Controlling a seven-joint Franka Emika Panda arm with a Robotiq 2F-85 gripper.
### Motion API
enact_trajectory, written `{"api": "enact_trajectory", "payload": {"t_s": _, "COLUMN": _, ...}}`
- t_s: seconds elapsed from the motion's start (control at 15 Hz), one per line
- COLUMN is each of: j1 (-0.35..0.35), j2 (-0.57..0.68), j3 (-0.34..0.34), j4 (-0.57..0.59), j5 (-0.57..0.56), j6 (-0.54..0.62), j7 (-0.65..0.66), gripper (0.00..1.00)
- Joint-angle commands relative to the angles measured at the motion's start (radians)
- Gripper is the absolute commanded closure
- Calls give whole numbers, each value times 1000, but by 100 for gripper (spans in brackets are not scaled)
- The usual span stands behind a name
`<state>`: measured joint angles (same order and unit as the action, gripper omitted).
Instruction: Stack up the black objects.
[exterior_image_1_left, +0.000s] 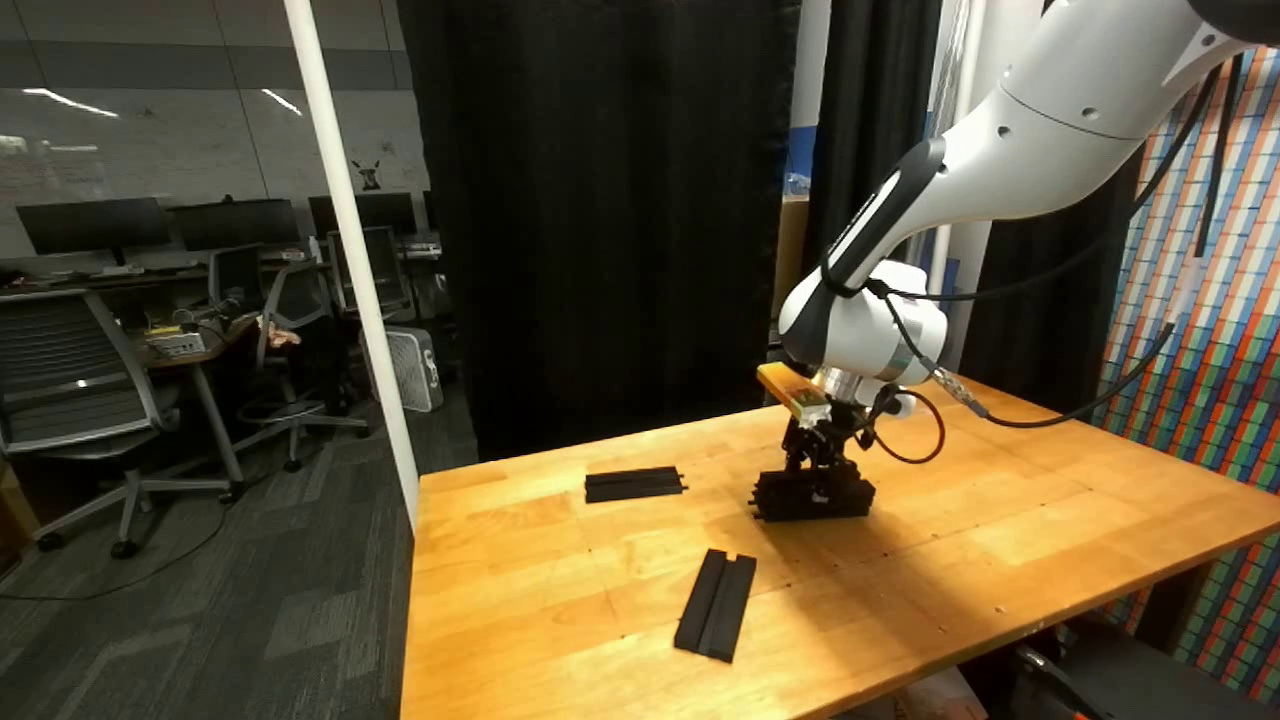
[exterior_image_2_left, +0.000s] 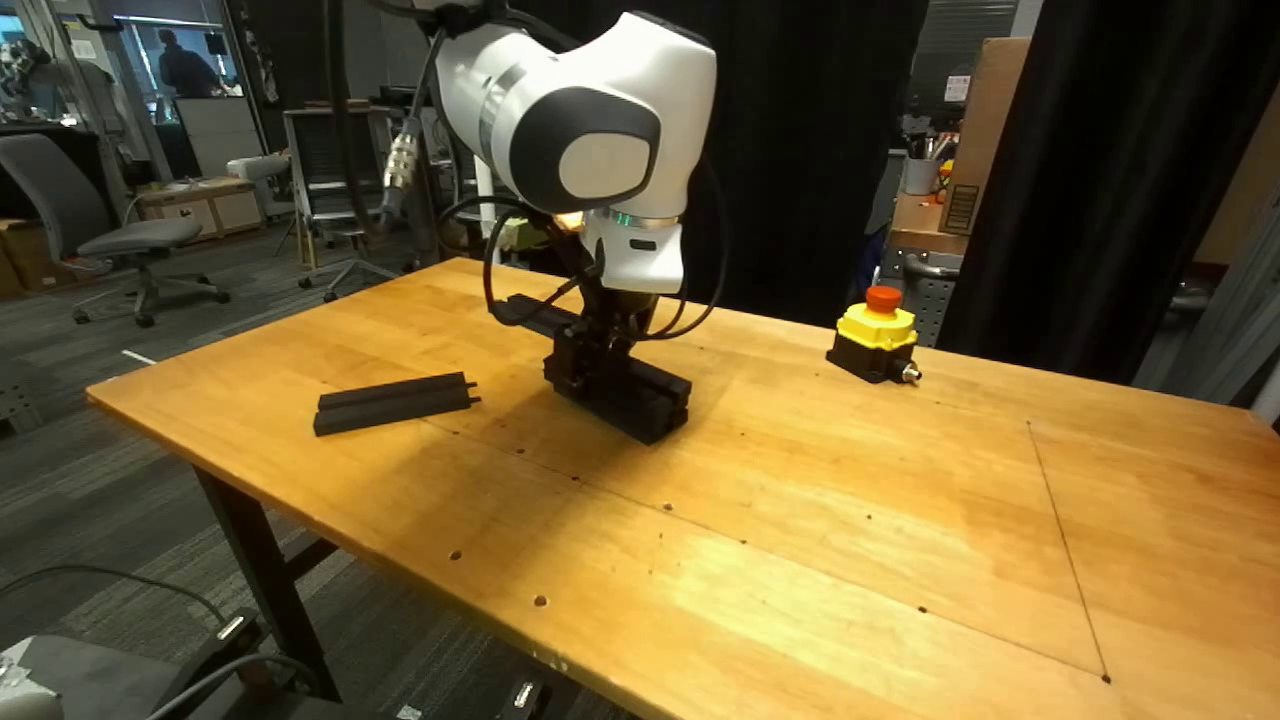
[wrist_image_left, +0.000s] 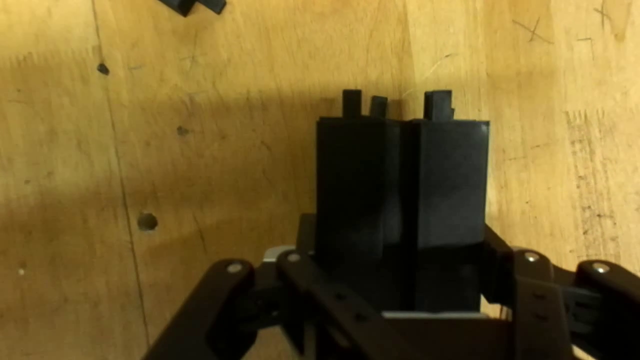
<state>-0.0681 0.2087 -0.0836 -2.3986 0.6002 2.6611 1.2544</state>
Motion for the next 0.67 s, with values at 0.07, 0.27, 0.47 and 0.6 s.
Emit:
{"api": "enact_trajectory", "payload": {"t_s": 0.07, "j1": -5, "j2": -3, "j3": 2, "j4": 14, "j5": 25, "j6": 0, "j7": 13, "gripper": 54}}
{"api": "enact_trajectory", "payload": {"t_s": 0.27, "j1": -10, "j2": 11, "j3": 4, "j4": 33, "j5": 39, "j6": -5, "j7": 16, "gripper": 54}}
{"api": "enact_trajectory", "payload": {"t_s": 0.47, "j1": -13, "j2": 27, "j3": 3, "j4": 54, "j5": 48, "j6": -15, "j7": 21, "gripper": 54}}
{"api": "enact_trajectory", "payload": {"t_s": 0.6, "j1": -16, "j2": 36, "j3": 2, "j4": 66, "j5": 51, "j6": -20, "j7": 25, "gripper": 54}}
